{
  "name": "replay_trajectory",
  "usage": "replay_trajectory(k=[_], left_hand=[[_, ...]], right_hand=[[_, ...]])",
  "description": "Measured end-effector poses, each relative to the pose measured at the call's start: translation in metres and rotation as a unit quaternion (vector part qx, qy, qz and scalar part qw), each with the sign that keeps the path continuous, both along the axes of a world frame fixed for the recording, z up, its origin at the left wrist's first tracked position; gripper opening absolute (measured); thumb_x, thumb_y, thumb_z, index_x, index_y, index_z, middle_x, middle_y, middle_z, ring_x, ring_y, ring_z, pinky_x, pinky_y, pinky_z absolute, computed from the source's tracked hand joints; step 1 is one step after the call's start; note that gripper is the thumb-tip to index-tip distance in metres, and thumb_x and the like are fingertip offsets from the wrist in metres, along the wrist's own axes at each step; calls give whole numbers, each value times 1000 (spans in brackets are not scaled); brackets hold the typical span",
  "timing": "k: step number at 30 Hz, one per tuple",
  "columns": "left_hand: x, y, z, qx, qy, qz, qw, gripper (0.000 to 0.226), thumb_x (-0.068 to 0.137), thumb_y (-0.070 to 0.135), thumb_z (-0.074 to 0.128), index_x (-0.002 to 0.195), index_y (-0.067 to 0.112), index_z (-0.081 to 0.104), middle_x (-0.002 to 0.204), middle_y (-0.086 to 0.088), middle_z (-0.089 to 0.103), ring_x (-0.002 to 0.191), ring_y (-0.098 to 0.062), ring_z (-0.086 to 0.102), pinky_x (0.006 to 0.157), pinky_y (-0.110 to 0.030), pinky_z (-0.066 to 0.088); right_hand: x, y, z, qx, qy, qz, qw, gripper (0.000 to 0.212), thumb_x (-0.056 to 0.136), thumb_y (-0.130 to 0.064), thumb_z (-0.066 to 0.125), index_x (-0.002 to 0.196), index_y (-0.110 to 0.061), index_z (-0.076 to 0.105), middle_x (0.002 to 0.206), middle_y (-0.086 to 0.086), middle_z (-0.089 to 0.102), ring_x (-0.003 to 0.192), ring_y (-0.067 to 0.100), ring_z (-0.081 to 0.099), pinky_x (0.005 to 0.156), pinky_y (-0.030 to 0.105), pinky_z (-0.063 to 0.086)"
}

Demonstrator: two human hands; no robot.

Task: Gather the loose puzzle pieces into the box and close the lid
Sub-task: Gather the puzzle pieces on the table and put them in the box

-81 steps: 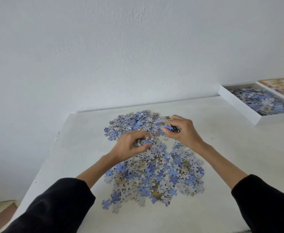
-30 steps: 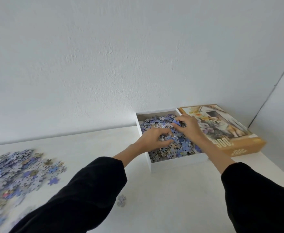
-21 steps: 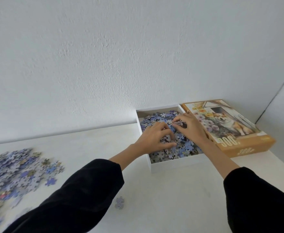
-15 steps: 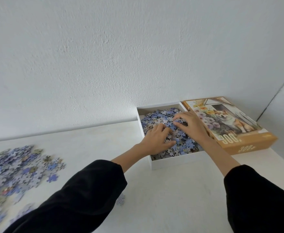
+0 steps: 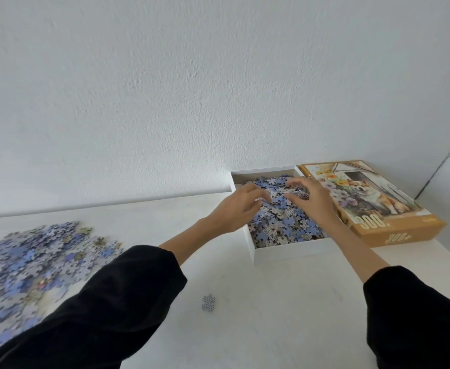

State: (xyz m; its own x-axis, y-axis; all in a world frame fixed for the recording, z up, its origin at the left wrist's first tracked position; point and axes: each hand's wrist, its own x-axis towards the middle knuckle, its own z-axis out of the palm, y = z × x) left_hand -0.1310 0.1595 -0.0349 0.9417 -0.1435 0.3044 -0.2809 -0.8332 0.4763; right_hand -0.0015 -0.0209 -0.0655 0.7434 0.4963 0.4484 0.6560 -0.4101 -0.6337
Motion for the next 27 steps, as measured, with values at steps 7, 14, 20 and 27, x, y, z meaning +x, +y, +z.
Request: replay_trajectory(k=[7,14,20,27], left_hand=[[-58,50,9,-25,-44,18,999,25,96,5,42,110,9,63,113,-7,59,105,-18,56,92,-28,41],[-135,100,-2,-66,-38,84,994,22,95,6,46,107,9,65,106,0,63,99,-10,59,89,-22,44],[-211,138,-31,-41,15,95,994,21,96,9,48,110,11,64,109,0,62,100,-7,57,87,-18,44],[-302,211,-51,-20,99,140,985,28,97,24,45,119,12,57,125,-3,52,117,-14,48,102,-29,37]], right_hand=[[-77,40,7,38,-55,32,997,19,85,-9,63,103,-11,65,105,1,65,103,20,56,91,29,41],[-154,92,7,-1,-12,102,995,20,85,-10,61,103,-18,65,107,-5,63,105,14,51,89,23,37],[-204,113,-24,-63,42,104,992,21,88,-20,59,108,-23,63,114,-8,60,111,14,49,88,23,37],[-267,129,-61,-183,58,37,981,39,94,-36,46,131,-26,48,148,4,31,139,19,21,113,35,15]])
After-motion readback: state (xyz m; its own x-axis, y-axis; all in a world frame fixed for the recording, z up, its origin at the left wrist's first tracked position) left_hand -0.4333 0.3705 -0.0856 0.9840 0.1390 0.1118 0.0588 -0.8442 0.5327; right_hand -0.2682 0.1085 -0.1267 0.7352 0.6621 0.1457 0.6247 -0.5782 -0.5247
